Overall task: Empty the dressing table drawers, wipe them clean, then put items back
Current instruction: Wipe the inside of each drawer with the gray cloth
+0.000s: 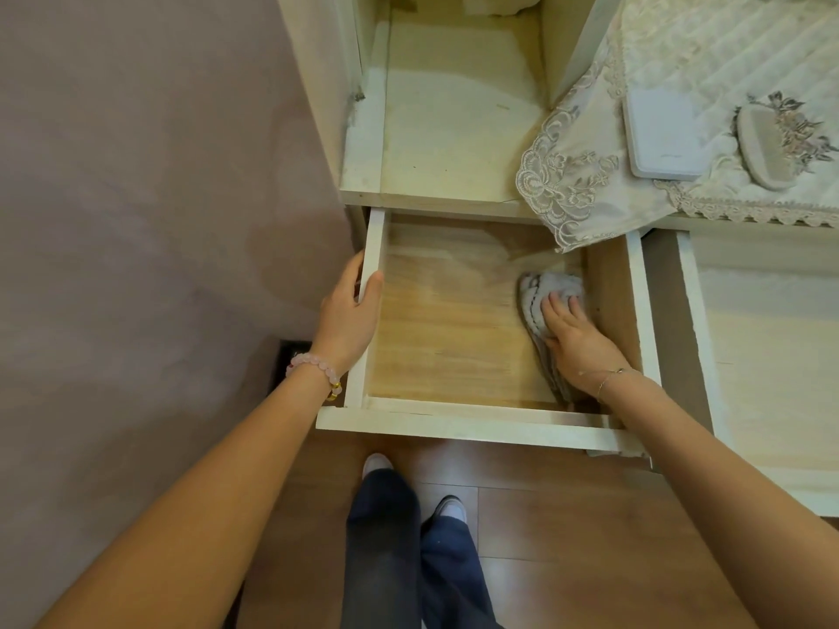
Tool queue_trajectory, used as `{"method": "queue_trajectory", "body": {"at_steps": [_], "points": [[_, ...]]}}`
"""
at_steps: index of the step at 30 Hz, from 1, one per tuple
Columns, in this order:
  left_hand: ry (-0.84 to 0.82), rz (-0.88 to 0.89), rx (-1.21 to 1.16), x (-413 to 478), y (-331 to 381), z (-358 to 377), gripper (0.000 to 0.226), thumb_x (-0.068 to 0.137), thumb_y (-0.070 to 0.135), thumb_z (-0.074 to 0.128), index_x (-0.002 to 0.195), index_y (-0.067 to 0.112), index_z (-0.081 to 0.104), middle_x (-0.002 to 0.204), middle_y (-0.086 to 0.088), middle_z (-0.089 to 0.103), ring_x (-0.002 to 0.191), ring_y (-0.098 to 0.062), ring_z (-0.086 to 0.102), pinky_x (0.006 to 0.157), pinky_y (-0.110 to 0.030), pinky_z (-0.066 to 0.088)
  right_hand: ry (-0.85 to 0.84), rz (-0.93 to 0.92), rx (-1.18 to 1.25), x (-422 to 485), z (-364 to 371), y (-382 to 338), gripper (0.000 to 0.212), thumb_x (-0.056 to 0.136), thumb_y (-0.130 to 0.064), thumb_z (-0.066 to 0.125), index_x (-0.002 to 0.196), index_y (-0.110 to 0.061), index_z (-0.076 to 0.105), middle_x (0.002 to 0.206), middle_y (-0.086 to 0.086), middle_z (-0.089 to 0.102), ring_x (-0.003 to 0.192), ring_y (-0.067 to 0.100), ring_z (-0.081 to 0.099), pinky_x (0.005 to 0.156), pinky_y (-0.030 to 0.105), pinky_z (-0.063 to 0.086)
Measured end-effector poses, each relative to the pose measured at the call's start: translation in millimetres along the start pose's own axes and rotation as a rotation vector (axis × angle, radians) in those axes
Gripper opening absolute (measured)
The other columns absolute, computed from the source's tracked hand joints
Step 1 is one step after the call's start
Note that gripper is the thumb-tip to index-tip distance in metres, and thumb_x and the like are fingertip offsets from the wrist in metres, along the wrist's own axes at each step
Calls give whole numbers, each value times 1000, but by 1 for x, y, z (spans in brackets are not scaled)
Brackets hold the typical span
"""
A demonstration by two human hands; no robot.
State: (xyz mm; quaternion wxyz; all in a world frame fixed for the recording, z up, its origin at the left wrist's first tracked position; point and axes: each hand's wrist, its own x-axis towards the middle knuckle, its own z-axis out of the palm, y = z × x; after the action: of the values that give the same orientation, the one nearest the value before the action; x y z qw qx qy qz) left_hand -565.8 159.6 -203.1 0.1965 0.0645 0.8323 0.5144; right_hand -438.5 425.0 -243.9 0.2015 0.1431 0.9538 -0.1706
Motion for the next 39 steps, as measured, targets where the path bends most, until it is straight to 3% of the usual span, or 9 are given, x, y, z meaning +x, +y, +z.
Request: {"method": "queue_trajectory", "body": {"at_steps": [5, 8, 11, 13, 21, 26, 29, 34, 39], "points": [[9, -12, -21, 0, 0, 2, 42, 101, 28, 36, 142, 24, 35, 122, 13, 49, 86, 17, 48, 61, 5, 36, -95, -198, 72, -15, -4, -10, 57, 97, -7, 39, 147, -12, 13, 157, 4, 4, 145, 23, -3, 115, 29, 3], [12, -20, -12, 1, 0, 4, 42, 101, 30, 36, 143, 24, 34, 125, 13, 49, 90, 12, 48, 62, 2, 38, -125, -283, 40, -8, -1, -27, 56, 97, -9, 41, 147, -12, 16, 157, 5, 7, 145, 25, -2, 115, 27, 1], [15, -12, -14, 1, -1, 3, 41, 101, 30, 36, 141, 26, 35, 119, 17, 51, 94, 12, 50, 78, -2, 41, -172, -420, 55, 10, 3, -68, 53, 96, -8, 43, 145, -11, 23, 156, 7, 12, 145, 26, 3, 117, 30, 1], [15, 1, -4, 2, -2, 2, 42, 100, 31, 37, 141, 26, 35, 129, 12, 50, 113, 0, 47, 96, -20, 39, -240, -527, 73, 17, 10, -100, 53, 96, -8, 43, 145, -14, 26, 156, 4, 13, 145, 22, 3, 118, 32, 3], [8, 18, 8, 2, -2, 3, 42, 100, 30, 37, 142, 25, 34, 124, 13, 47, 112, -3, 45, 93, -22, 36, -381, -710, 22, 10, 18, -100, 50, 94, -5, 46, 141, -19, 36, 152, -6, 27, 144, 12, 6, 117, 26, 7], [5, 9, 7, 5, -7, 3, 43, 100, 33, 37, 142, 27, 33, 138, 6, 47, 126, -13, 43, 107, -37, 36, -344, -595, 62, -7, 7, -62, 53, 93, -3, 48, 142, -19, 34, 153, -5, 22, 143, 11, 6, 115, 19, 3], [4, 1, -1, 5, -7, 3, 44, 100, 34, 37, 143, 27, 33, 140, 6, 46, 127, -14, 42, 108, -40, 36, -316, -439, 30, -23, -5, -27, 59, 94, -3, 45, 145, -19, 21, 148, -13, 1, 137, 6, -1, 110, 15, 5], [4, -6, -7, 5, -6, 2, 45, 100, 34, 37, 144, 27, 32, 139, 6, 46, 126, -13, 43, 107, -39, 37, -217, -262, -69, -22, -8, -3, 60, 95, 0, 39, 147, -18, 16, 155, -6, 2, 143, 13, 0, 112, 21, 13], [10, 23, 1, 3, -4, 2, 43, 100, 31, 36, 143, 24, 33, 136, 8, 47, 124, -11, 43, 102, -28, 37, 34, -50, -13, -1, -3, 0, 61, 94, 1, 40, 147, -7, 12, 157, 10, 7, 144, 28, 7, 114, 29, 15]]}}
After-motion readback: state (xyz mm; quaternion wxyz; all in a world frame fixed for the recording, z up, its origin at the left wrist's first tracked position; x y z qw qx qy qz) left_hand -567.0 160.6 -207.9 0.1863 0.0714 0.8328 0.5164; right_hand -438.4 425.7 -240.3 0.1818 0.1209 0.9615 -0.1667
